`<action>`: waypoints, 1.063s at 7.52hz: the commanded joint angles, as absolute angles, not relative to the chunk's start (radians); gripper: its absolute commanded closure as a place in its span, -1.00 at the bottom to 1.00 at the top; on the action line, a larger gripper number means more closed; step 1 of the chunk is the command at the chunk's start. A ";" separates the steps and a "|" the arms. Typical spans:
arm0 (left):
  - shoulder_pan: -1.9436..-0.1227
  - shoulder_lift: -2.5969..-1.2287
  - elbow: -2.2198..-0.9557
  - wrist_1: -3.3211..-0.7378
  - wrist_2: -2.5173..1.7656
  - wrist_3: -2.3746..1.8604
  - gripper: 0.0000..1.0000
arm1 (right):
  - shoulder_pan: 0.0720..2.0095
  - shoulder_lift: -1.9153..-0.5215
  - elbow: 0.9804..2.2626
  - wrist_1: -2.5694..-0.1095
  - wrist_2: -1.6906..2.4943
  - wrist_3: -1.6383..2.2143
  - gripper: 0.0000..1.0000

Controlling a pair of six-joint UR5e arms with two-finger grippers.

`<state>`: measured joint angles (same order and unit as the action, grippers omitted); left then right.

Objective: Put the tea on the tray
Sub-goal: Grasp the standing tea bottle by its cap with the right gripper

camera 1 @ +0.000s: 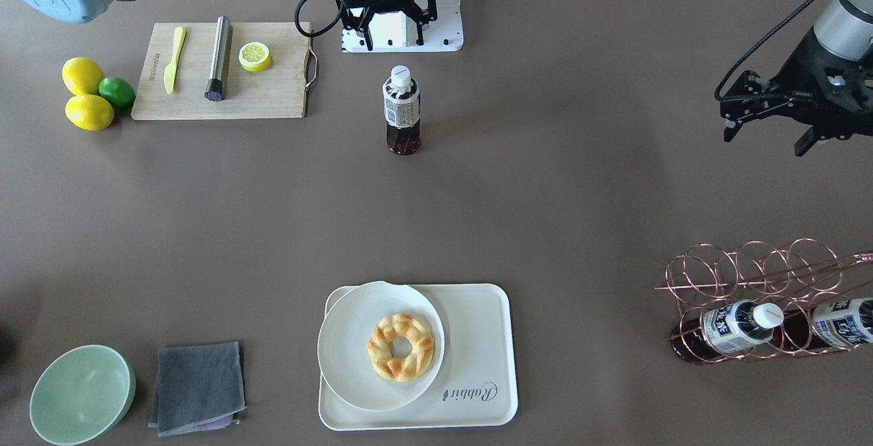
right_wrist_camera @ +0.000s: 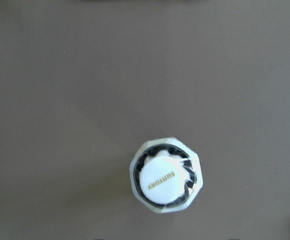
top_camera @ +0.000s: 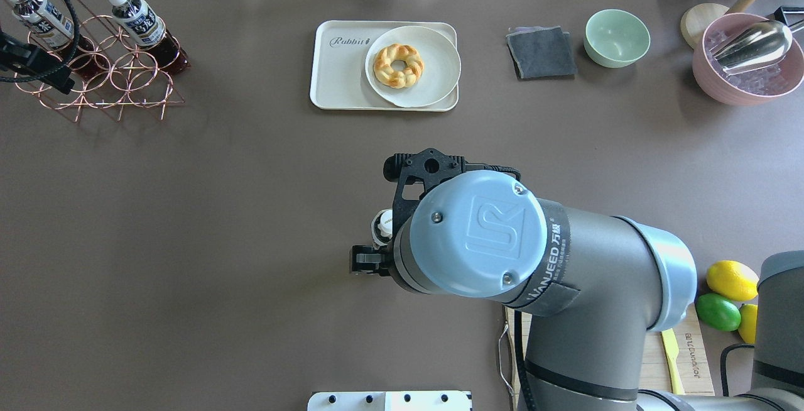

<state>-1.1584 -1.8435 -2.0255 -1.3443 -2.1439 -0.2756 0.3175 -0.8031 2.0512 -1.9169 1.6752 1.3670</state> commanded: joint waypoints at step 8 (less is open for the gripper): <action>-1.157 -1.835 -2.020 -1.354 -2.146 -0.273 -0.93 | 0.374 -0.775 1.956 -1.865 1.669 1.299 1.00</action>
